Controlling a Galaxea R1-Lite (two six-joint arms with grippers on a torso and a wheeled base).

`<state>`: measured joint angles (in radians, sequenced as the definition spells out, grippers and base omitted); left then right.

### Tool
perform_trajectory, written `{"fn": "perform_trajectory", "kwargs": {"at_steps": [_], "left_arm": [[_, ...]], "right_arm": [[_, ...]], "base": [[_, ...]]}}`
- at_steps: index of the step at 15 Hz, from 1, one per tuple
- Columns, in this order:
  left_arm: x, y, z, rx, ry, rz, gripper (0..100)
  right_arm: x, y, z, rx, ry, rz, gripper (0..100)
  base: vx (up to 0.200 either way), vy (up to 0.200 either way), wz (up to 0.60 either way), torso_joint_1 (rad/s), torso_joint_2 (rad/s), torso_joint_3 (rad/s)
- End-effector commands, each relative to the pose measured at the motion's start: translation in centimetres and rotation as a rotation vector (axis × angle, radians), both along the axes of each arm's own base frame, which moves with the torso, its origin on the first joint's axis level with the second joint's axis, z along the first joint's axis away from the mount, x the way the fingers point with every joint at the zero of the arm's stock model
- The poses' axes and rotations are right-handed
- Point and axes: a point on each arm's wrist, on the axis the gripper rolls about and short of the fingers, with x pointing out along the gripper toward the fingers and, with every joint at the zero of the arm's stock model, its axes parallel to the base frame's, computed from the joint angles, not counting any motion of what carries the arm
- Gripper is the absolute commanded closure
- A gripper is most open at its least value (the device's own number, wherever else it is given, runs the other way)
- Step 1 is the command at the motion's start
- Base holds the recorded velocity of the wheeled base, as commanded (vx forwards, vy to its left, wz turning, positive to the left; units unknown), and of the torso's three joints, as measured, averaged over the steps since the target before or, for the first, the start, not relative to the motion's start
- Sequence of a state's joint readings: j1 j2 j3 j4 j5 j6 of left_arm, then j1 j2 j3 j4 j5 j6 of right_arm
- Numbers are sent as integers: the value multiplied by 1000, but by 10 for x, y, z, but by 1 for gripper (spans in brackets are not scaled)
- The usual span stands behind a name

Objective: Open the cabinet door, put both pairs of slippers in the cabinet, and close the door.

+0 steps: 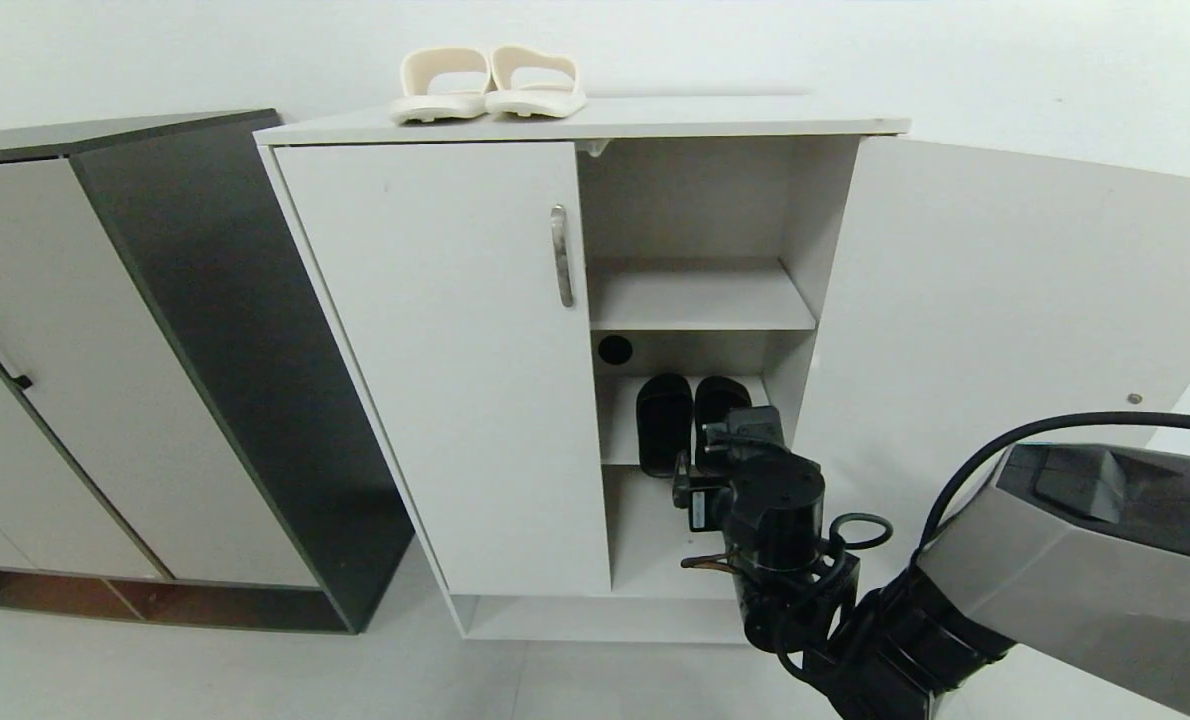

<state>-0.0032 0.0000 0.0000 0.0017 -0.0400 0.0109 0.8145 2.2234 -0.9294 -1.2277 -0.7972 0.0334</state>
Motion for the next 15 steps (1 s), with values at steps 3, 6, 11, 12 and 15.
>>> {"fn": "perform_trajectory", "kwargs": {"at_steps": [3,6,11,12,15], "left_arm": [[0,0,0,1,1,0,100],[0,0,0,0,1,0,100],[0,0,0,1,1,0,100],[0,0,0,1,1,-1,100],[0,0,0,1,1,-1,100]], "right_arm": [[0,-1,-3,-8,8,-2,0],[0,-1,-4,-12,11,-2,0],[1,-5,-10,-24,23,-10,0],[2,-7,-11,-28,27,-16,0],[3,-9,-9,-23,24,-19,0]], "base": [[0,0,0,0,0,0],[0,0,0,0,0,0],[0,200,0,5,5,4],[0,200,0,-2,2,7],[0,200,0,5,5,5]]}}
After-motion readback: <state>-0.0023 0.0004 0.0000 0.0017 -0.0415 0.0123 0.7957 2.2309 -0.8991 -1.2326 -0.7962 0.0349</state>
